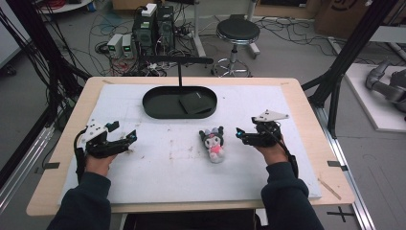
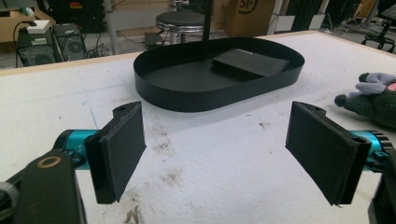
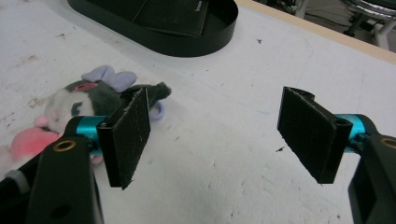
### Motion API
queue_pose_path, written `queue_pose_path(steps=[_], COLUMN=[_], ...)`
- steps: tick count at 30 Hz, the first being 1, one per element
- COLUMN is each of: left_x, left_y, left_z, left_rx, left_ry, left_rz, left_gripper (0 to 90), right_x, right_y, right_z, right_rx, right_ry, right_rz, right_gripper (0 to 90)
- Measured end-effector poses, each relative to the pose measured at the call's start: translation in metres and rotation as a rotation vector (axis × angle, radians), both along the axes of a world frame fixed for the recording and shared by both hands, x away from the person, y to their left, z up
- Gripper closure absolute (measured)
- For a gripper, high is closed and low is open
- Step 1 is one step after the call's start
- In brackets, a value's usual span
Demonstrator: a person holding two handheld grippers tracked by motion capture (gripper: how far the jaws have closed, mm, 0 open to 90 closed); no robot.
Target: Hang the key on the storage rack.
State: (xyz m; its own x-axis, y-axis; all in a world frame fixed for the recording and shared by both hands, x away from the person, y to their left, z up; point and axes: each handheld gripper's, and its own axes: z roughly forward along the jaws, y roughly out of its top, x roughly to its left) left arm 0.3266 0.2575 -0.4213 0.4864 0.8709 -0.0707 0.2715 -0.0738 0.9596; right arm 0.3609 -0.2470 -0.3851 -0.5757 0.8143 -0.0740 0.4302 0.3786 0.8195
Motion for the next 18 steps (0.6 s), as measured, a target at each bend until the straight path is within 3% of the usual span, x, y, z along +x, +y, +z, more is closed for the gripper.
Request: queue_pose_path(steps=[6,18], left_x=[-0.001,-0.004], left_y=[0.000,0.002], left_z=[-0.001,0.000], left_rx=[0.003,0.013], left_ry=[0.002,0.001], left_rz=[-0.002,0.008], left_gripper=[19.6,19.7], right_x=[-0.011,-0.018], right_y=[0.004,0.023], right_z=[-0.007,-0.007], right_rx=[0.013,0.015], right_ry=[-0.013,-0.004], right_rz=[-0.009,0.048], right_gripper=[25.8,23.8])
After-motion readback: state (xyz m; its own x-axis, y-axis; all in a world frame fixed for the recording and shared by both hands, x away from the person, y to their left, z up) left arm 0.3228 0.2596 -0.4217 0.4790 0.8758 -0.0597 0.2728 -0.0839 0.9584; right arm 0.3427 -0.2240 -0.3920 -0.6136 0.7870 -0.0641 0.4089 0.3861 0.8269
